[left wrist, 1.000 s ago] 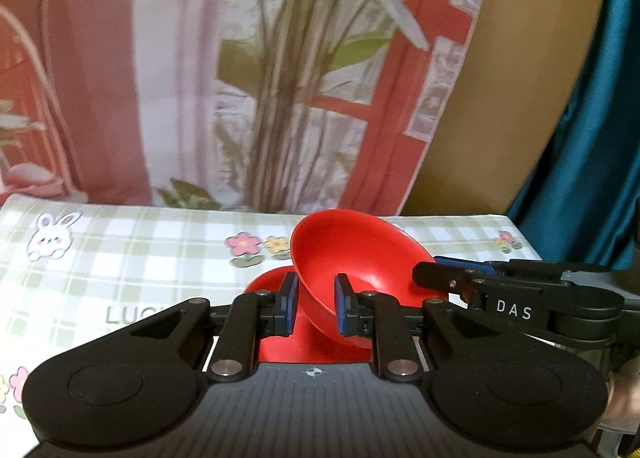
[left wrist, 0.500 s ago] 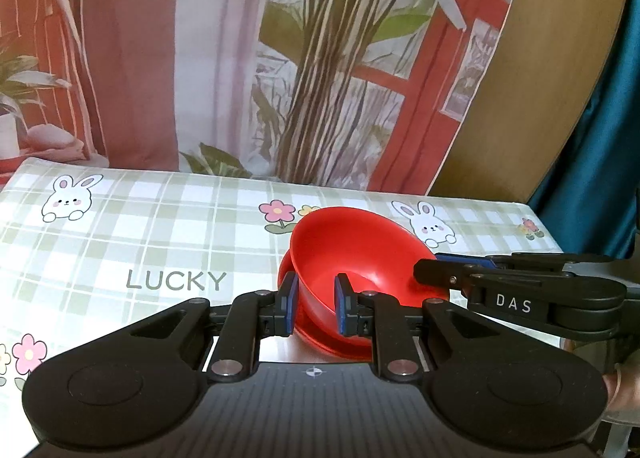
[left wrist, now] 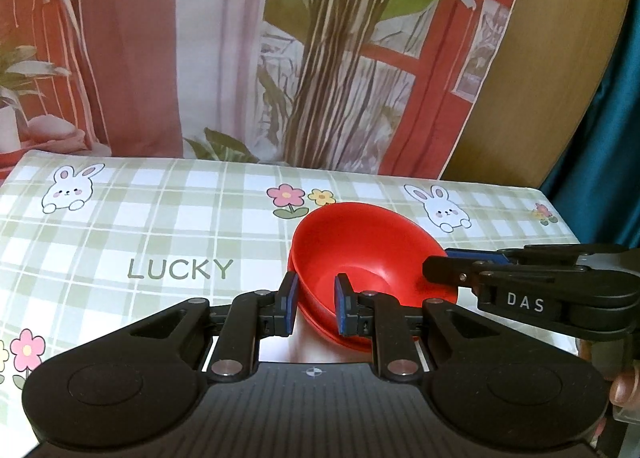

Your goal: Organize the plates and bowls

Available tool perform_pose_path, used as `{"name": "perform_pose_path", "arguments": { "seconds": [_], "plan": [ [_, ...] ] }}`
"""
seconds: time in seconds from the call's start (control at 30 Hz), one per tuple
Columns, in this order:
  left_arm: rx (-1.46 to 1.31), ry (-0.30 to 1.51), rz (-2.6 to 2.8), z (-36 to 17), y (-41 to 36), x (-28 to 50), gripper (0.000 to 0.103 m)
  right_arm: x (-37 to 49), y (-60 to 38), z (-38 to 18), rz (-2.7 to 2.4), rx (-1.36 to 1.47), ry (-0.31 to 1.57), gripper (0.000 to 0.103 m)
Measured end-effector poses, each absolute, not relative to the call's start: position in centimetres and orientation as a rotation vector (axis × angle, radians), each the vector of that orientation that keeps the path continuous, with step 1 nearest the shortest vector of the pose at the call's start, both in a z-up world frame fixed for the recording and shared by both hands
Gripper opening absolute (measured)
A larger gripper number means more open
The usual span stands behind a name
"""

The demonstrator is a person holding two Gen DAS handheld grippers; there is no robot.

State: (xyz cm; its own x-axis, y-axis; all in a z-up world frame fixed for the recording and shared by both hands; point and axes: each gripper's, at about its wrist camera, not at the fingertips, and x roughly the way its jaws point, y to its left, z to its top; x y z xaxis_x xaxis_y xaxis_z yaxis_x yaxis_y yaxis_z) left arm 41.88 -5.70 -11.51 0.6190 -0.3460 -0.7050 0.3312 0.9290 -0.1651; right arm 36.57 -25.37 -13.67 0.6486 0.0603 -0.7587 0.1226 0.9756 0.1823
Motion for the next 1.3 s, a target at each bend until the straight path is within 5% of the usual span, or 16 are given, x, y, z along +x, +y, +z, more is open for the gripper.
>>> {"name": "perform_pose_path", "arguments": {
  "seconds": [0.2, 0.3, 0.57, 0.83, 1.0, 1.3],
  "plan": [
    [-0.044, 0.838, -0.392, -12.0, -5.4, 42.2, 0.024, 36.6, -25.6, -14.1, -0.034, 0.234, 0.876, 0.018],
    [-0.054, 0.834, -0.369, -12.2, -5.0, 42.4, 0.041, 36.6, -25.7, -14.4, -0.036, 0.243, 0.880, 0.018],
    [-0.127, 0.851, -0.364, -13.2, -4.6, 43.2, 0.042, 37.0, -26.1, -15.5, -0.040, 0.285, 0.898, 0.019],
    [-0.159, 0.867, -0.367, -14.2, -5.3, 43.9, 0.041, 37.2, -26.2, -16.1, -0.041, 0.314, 0.899, 0.019],
    [-0.167, 0.864, -0.361, -14.6, -5.3, 43.9, 0.022, 37.2, -26.1, -16.3, -0.038, 0.329, 0.897, 0.019],
    [-0.196, 0.838, -0.357, -13.7, -4.7, 42.8, 0.019, 36.6, -25.9, -15.7, -0.026, 0.346, 0.881, 0.017]
  ]
}}
